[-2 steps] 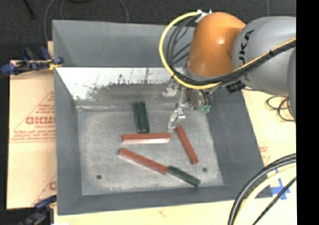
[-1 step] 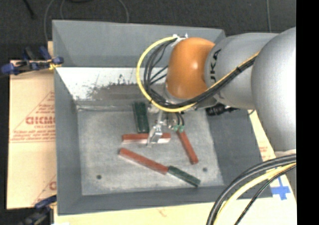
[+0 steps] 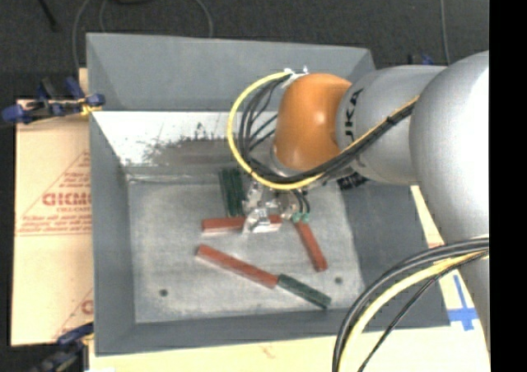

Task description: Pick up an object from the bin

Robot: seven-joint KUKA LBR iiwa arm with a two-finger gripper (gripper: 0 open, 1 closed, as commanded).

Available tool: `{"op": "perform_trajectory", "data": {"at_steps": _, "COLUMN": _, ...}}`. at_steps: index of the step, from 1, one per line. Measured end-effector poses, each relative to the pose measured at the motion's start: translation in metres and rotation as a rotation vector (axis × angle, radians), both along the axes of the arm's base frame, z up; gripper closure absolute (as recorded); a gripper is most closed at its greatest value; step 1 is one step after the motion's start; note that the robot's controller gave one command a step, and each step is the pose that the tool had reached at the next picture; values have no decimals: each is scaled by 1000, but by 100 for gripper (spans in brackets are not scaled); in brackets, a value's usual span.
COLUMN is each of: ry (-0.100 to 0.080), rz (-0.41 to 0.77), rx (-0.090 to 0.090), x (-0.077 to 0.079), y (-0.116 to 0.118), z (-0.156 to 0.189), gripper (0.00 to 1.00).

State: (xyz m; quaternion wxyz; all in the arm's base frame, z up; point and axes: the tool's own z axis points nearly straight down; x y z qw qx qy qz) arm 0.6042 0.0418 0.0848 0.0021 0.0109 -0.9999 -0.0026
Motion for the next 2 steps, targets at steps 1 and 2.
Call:
{"op": "perform_trajectory", "data": {"at_steps": 1, "ry": 0, "rz": 0, "rx": 0, "x": 0, "y": 0, "z": 0, "gripper": 100}}
{"op": "perform_trajectory", "data": {"at_steps": 2, "ry": -17, "rz": 52, "rx": -6, "x": 17, "y": 4, "z": 174, "gripper": 100}}
